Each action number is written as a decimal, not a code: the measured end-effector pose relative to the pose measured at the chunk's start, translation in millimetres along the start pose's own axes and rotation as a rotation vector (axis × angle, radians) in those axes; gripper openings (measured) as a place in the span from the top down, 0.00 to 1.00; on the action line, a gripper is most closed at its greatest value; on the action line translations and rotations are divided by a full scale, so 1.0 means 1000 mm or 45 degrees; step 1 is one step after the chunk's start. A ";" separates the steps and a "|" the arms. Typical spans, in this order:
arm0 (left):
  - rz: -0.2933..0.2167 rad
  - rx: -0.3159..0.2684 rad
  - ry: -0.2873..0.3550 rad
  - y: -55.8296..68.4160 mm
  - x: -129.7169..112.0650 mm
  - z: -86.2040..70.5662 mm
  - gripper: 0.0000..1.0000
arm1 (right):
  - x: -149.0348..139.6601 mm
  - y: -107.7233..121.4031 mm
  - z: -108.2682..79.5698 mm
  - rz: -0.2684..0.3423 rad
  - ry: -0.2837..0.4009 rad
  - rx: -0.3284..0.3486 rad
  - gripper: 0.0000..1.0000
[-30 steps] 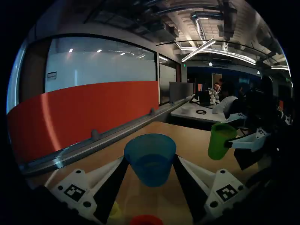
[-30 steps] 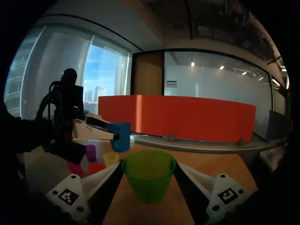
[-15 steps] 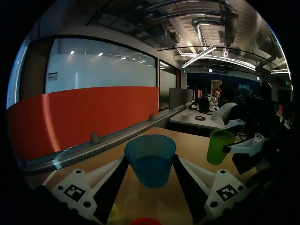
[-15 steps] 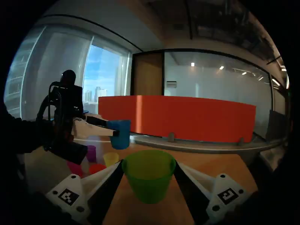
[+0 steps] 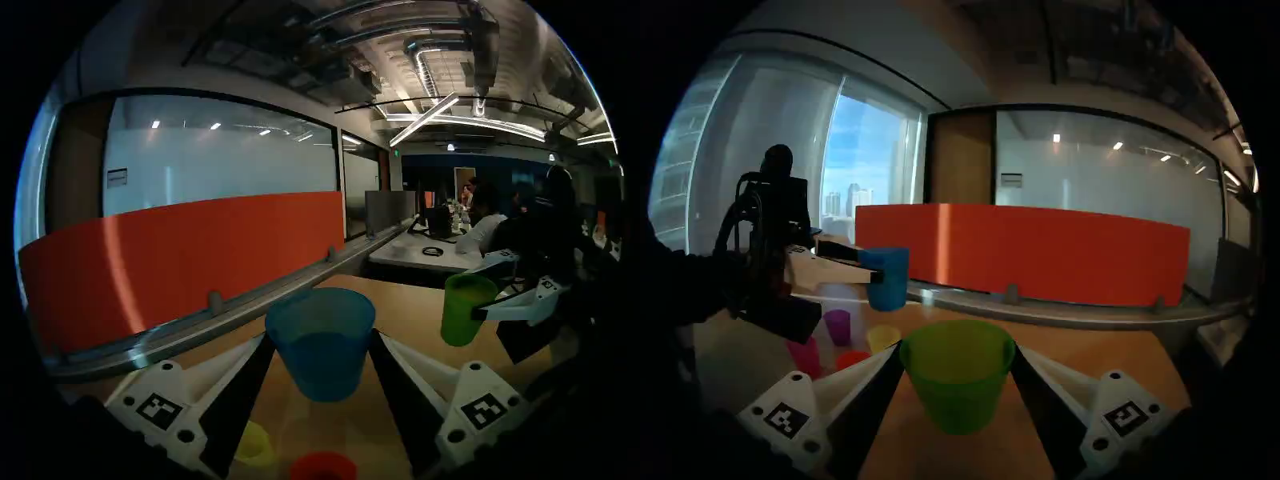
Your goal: Pour water
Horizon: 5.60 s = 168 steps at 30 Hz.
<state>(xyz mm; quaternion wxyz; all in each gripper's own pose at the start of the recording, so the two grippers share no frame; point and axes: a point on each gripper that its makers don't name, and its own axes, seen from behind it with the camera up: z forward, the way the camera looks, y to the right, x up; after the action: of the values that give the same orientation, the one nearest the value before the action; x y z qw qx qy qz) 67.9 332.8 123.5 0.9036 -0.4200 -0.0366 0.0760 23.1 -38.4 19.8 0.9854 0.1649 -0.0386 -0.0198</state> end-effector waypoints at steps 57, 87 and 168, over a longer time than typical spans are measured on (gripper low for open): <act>0.443 0.363 0.175 -0.038 0.054 -0.173 0.15 | 0.001 -0.130 0.058 -0.023 0.004 0.499 0.07; 0.768 0.441 0.188 -0.030 0.080 -0.198 0.15 | -0.010 -0.200 0.070 -0.044 -0.027 0.786 0.07; 1.391 0.407 0.071 -0.011 0.092 -0.180 0.15 | -0.001 -0.246 0.079 -0.038 0.016 0.912 0.07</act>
<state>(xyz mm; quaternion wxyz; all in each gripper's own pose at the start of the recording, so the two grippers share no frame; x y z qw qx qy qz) 183.2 205.7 16.2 0.7862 -0.2377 0.2217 0.5256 8.6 -295.9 13.7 0.8649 0.5004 -0.0346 -0.0185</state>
